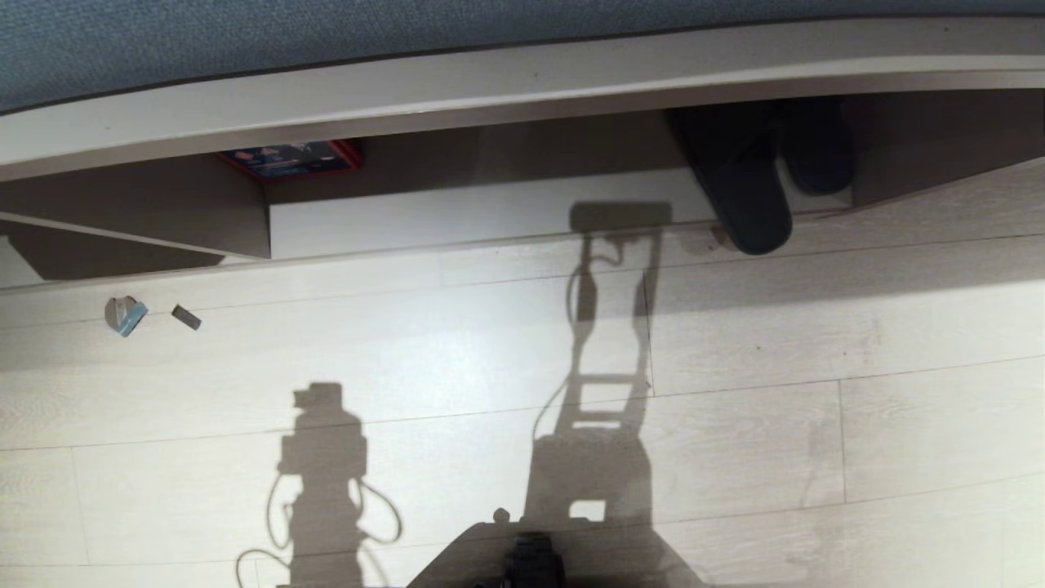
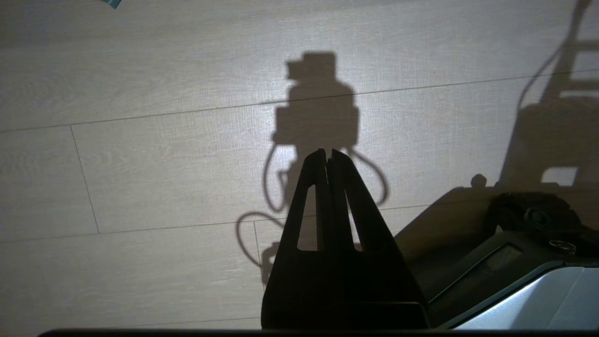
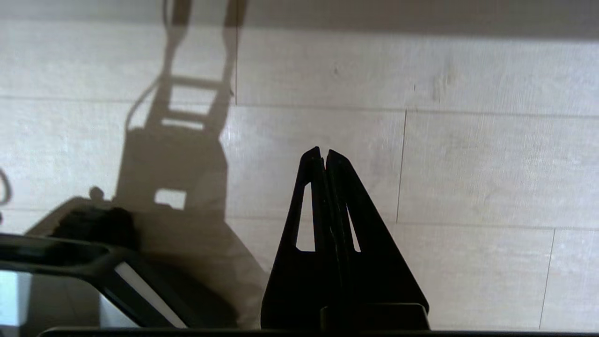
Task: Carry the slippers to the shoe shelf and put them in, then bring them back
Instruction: Pick up the slippers in the shoe cabinet
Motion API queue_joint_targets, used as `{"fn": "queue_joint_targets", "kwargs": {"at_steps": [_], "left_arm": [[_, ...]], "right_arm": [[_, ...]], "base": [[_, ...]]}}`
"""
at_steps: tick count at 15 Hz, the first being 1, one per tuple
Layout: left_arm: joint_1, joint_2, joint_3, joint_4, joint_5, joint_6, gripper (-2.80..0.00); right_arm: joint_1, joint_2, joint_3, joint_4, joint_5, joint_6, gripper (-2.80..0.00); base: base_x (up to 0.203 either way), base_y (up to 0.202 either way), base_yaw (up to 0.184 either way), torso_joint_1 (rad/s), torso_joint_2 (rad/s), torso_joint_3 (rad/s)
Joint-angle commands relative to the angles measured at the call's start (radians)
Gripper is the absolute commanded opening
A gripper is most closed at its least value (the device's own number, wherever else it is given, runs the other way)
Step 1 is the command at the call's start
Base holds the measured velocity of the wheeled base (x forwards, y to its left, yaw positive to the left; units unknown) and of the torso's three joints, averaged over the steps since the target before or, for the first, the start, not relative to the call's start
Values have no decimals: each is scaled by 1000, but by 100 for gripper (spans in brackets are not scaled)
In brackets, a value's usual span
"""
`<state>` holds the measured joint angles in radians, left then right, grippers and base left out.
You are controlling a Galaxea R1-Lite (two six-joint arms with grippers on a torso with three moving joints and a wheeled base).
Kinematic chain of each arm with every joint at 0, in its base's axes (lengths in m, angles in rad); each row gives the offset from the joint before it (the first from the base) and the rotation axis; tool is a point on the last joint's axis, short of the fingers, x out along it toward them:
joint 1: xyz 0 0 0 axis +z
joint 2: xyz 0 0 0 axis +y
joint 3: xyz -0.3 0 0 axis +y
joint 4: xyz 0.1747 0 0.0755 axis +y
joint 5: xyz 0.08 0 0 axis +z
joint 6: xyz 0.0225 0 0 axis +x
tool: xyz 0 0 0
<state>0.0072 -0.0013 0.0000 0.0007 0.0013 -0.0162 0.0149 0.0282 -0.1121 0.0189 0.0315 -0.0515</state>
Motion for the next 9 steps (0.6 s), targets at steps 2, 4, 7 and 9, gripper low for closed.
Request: {"fn": "queue_joint_targets", "kwargs": {"at_steps": [2, 4, 7, 9], "left_arm": [[0, 1, 0, 1, 0, -1, -280], [0, 1, 0, 1, 0, -1, -280], [0, 1, 0, 1, 0, -1, -280], [0, 1, 0, 1, 0, 1, -280]], "right_arm": [[4, 238, -201, 13, 11, -11, -280], [6, 414, -295, 12, 14, -54, -280], [9, 711, -382, -75, 31, -101, -280], [18, 895, -407, -167, 65, -149, -280]], "base": [[0, 0, 0, 0, 0, 0], [0, 0, 0, 0, 0, 0], [0, 0, 0, 0, 0, 0], [0, 0, 0, 0, 0, 0]]}}
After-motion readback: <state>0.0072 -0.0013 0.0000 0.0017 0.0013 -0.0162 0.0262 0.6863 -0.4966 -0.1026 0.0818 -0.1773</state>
